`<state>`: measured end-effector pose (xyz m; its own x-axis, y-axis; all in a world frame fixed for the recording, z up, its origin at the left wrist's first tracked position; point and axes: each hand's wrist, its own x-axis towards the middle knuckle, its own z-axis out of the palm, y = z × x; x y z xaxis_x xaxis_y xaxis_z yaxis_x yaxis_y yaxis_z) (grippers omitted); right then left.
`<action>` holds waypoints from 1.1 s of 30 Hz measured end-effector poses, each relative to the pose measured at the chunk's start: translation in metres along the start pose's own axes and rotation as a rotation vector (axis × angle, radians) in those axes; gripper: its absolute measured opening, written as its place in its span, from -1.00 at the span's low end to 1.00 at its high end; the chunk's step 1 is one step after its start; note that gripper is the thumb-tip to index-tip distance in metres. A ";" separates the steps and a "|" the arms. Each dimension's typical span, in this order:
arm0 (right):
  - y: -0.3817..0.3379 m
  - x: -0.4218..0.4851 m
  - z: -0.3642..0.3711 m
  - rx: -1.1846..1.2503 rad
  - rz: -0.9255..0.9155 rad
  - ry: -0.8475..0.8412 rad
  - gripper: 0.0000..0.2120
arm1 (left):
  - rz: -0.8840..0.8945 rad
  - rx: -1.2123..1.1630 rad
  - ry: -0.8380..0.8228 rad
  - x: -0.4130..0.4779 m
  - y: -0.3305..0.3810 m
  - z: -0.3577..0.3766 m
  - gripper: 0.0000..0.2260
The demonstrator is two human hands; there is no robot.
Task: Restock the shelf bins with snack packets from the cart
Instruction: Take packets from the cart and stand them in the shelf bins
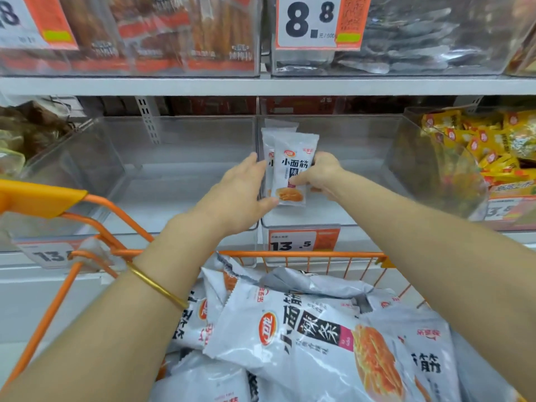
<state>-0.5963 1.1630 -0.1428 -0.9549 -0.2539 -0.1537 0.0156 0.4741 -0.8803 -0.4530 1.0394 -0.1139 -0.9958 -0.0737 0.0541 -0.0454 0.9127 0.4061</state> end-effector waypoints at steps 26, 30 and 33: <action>-0.032 -0.120 -0.032 -0.432 -0.350 -0.346 -0.95 | 0.018 -0.092 0.008 -0.004 0.008 -0.022 -0.48; -0.017 -0.157 -0.021 -0.890 -0.489 -0.489 -0.77 | 0.055 -0.123 0.036 -0.006 0.017 -0.033 -0.58; -0.005 -0.163 -0.006 -1.064 -0.581 -0.367 -0.80 | 0.082 -0.149 0.033 -0.011 0.025 -0.038 -0.66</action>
<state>-0.4428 1.2069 -0.1111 -0.6007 -0.7885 -0.1320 -0.7848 0.6131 -0.0907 -0.4398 1.0478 -0.0701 -0.9924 -0.0164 0.1217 0.0509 0.8469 0.5293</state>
